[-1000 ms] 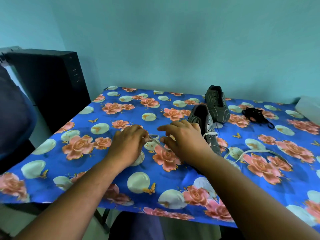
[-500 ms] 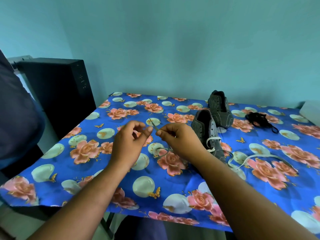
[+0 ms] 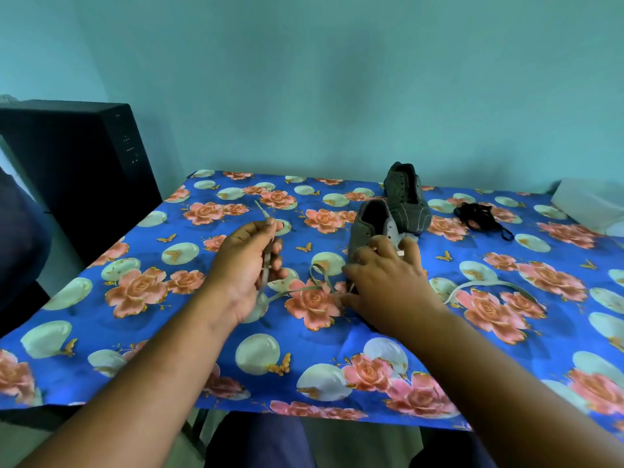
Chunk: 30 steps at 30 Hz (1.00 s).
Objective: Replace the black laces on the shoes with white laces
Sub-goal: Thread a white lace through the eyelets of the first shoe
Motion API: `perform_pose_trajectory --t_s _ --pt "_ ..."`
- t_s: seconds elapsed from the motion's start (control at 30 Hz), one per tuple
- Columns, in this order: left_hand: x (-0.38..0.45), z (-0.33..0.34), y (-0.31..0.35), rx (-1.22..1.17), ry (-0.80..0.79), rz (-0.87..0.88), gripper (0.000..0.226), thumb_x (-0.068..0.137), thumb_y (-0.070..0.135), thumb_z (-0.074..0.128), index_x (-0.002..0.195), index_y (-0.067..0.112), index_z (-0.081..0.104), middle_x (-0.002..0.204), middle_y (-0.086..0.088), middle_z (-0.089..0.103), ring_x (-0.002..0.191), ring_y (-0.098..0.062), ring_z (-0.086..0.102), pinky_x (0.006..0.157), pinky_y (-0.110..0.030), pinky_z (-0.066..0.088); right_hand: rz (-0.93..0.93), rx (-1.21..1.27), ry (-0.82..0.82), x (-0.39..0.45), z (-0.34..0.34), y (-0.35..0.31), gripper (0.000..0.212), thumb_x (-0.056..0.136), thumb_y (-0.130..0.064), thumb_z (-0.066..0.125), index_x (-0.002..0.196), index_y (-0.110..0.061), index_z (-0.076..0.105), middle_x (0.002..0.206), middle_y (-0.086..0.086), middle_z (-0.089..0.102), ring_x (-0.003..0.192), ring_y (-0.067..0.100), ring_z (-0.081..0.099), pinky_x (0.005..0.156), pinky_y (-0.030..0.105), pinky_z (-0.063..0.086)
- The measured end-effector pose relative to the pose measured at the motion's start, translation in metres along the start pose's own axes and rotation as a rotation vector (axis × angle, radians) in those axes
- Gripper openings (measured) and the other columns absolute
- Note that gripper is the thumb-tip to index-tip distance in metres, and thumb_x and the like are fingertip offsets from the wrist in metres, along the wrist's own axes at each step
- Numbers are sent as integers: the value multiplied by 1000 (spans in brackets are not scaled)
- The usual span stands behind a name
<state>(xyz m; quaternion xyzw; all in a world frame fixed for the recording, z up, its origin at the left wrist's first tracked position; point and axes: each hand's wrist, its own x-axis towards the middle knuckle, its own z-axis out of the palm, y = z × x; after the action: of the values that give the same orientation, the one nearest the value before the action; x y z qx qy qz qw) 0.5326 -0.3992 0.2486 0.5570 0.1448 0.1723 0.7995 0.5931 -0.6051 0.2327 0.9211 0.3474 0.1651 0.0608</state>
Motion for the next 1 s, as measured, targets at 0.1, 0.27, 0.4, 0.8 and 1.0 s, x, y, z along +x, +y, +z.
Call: perform_pose_trajectory --t_s 0.1,0.27,0.4,0.8,1.0 --pt "5 3 -14 265 -1 84 17 101 27 62 97 12 69 57 8 46 47 -8 35 41 -19 31 41 1 165 -20 15 4 30 89 -59 58 93 -34 73 101 -9 63 116 23 49 99 48 26" --pt "9 11 -36 651 -82 244 22 97 36 67 89 16 73 79 -7 70 63 -10 59 55 -23 49 58 249 374 -35 20 11 14 89 -42 63 81 -34 71 99 -15 62 109 22 52 89 41 28" --pt "10 15 -45 925 -136 331 12 94 35 70 87 27 72 82 5 71 75 -11 68 64 -32 55 23 417 326 -45 21 34 47 93 -64 47 65 -28 59 85 -17 58 103 13 48 87 41 28" --pt "5 44 -47 1121 -241 452 19 97 27 67 113 24 77 110 5 76 103 -16 68 86 -37 54 165 395 244 -20 15 51 26 94 -56 53 97 -38 71 90 -14 61 99 19 52 87 40 33" --pt "6 52 -46 1239 -223 575 12 93 33 70 99 27 79 92 7 70 92 -17 64 75 -37 51 206 323 137 -12 17 49 25 98 -52 53 105 -40 74 96 -11 47 109 21 45 89 38 25"
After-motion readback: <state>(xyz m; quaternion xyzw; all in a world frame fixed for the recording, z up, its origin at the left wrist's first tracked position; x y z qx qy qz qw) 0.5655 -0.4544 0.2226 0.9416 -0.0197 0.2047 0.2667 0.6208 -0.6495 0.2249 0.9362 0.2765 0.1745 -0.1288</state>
